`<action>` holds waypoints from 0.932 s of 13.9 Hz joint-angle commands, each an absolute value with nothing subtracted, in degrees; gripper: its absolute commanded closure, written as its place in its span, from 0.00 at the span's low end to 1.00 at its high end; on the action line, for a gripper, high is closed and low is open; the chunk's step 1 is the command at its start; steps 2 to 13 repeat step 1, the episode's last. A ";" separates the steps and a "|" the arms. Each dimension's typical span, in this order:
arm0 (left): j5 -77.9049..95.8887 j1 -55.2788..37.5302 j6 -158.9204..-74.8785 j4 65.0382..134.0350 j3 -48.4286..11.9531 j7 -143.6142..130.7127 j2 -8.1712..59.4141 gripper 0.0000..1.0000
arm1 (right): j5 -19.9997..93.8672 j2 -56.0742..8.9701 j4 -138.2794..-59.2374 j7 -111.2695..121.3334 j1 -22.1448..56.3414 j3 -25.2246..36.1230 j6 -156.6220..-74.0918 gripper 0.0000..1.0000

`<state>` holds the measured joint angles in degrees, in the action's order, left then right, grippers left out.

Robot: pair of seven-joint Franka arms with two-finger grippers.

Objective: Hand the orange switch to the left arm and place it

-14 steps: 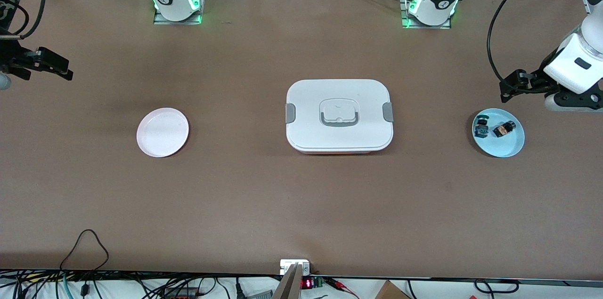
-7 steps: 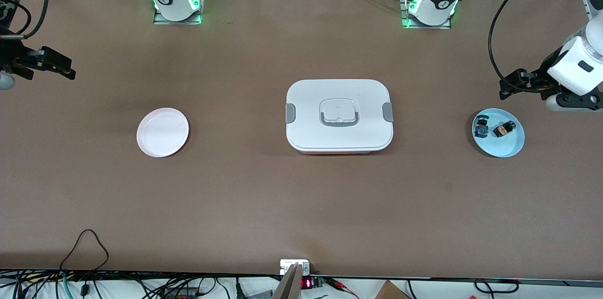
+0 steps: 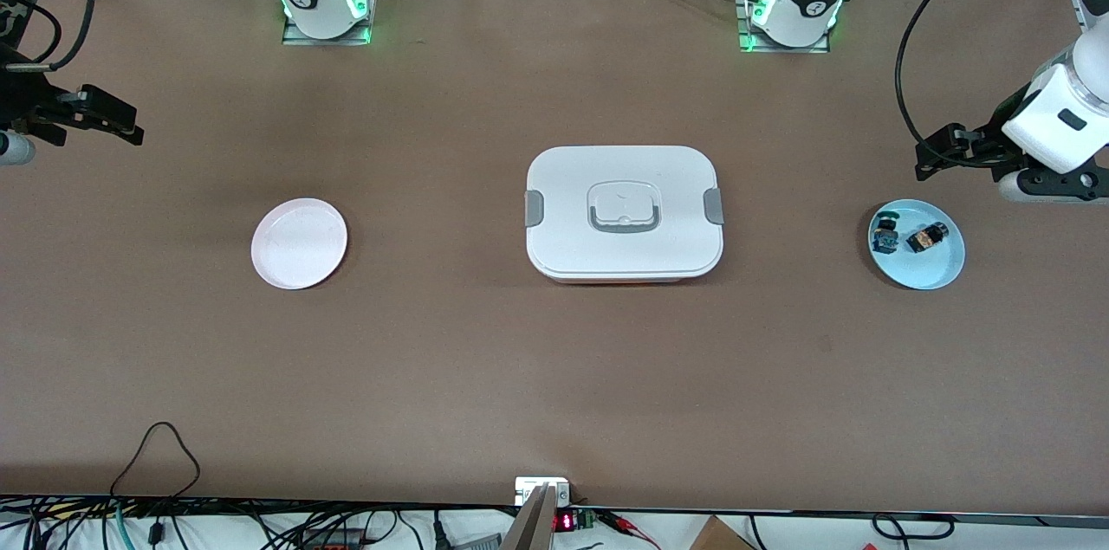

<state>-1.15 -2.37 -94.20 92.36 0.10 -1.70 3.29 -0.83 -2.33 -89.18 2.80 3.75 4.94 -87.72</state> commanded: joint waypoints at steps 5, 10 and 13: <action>-2.37 -2.99 -92.81 91.05 0.44 -0.97 3.43 0.00 | -0.26 -2.20 -88.77 2.46 3.78 4.83 -86.40 0.00; -2.37 -2.99 -92.81 91.05 0.44 -0.97 3.43 0.00 | -0.26 -2.20 -88.77 2.46 3.78 4.83 -86.40 0.00; -2.37 -2.99 -92.81 91.05 0.44 -0.97 3.43 0.00 | -0.26 -2.20 -88.77 2.46 3.78 4.83 -86.40 0.00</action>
